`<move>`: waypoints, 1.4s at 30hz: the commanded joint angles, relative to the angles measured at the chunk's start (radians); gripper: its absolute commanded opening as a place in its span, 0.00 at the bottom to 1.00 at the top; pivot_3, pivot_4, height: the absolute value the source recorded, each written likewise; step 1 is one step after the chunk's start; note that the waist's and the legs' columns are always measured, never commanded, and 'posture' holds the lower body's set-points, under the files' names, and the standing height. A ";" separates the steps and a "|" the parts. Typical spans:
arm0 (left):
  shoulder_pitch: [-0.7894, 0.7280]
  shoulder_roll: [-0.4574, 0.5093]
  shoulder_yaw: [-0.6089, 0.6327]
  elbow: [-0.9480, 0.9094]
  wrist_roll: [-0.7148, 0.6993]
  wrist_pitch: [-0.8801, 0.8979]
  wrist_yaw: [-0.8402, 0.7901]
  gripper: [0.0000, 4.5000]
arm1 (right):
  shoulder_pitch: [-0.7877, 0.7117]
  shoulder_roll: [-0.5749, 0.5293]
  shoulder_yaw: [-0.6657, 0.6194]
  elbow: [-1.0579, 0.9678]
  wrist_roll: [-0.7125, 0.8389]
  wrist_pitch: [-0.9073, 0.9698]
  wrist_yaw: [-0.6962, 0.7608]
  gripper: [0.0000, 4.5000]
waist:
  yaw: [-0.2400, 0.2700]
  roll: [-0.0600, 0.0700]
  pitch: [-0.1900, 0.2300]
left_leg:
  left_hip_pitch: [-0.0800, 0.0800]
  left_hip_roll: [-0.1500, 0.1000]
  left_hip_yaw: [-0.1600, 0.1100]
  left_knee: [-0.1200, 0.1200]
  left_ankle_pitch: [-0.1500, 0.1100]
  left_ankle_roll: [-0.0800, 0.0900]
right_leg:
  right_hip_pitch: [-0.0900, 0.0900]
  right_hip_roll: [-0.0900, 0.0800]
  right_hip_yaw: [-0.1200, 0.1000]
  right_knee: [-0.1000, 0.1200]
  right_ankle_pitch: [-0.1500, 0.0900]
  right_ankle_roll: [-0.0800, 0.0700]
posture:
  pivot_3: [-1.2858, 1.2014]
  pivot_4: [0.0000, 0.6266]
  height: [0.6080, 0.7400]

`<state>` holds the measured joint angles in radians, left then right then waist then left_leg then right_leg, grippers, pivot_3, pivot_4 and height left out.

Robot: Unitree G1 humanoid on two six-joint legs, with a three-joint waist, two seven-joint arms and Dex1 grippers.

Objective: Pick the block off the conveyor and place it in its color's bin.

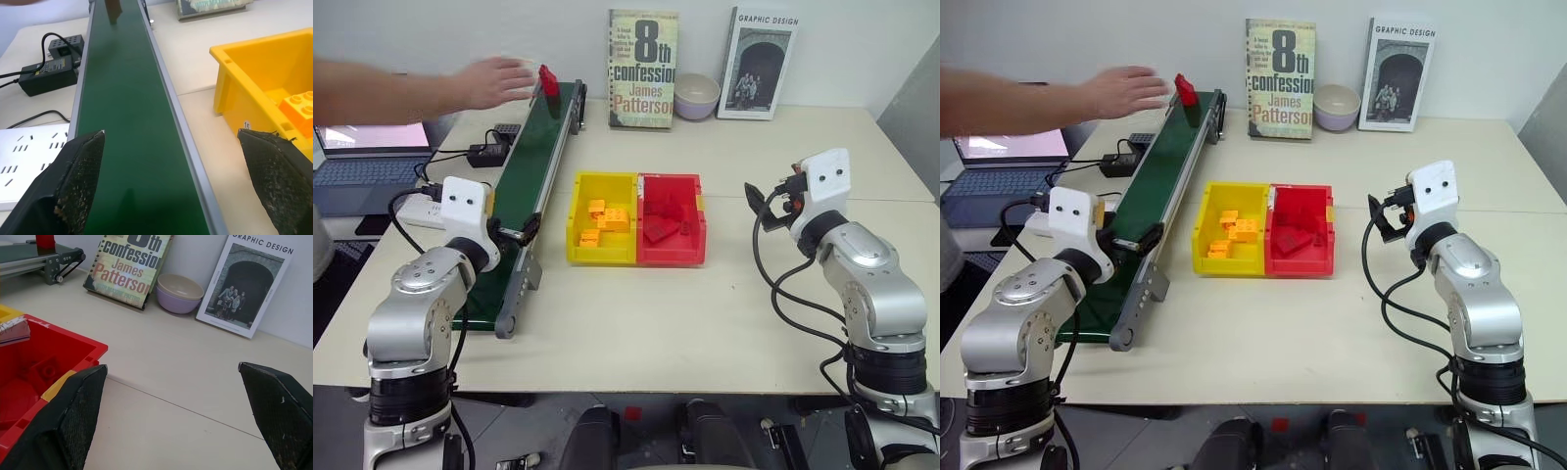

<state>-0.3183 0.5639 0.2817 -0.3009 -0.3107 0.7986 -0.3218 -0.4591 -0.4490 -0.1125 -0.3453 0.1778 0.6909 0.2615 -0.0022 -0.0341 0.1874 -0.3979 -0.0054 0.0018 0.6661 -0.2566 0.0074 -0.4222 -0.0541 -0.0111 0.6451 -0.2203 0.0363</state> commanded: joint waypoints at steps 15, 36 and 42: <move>0.028 -0.093 0.127 -0.101 -0.029 -0.019 0.142 1.00 | -0.113 0.007 0.003 0.012 0.202 -0.048 0.264 1.00 | -0.001 0.000 0.000 | 0.001 0.000 0.000 0.000 0.000 0.000 | 0.000 0.000 0.000 0.000 0.000 0.000 | 0.52 0.24 1.00; -0.052 -0.117 0.067 0.003 -0.001 -0.071 0.159 1.00 | -0.207 -0.060 0.097 -0.005 0.394 -0.015 0.563 1.00 | 0.001 0.000 0.000 | 0.000 0.000 -0.002 0.000 0.000 0.000 | 0.000 -0.001 -0.001 0.000 0.000 0.000 | 0.52 0.24 1.00; -0.076 -0.115 0.053 0.028 0.007 -0.073 0.157 1.00 | -0.199 -0.071 0.092 -0.026 0.407 -0.005 0.551 1.00 | 0.001 0.000 0.000 | 0.000 0.000 -0.002 0.000 0.000 0.000 | 0.000 -0.001 -0.001 0.000 0.000 0.000 | 0.52 0.24 1.00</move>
<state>-0.3682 0.4361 0.3326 -0.2583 -0.3094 0.7518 -0.1650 -0.6536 -0.5069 0.0034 -0.3313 0.5710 0.6888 0.8194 -0.0007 -0.0342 0.1874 -0.3982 -0.0051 -0.0004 0.6659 -0.2566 0.0074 -0.4221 -0.0557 -0.0117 0.6451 -0.2201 0.0361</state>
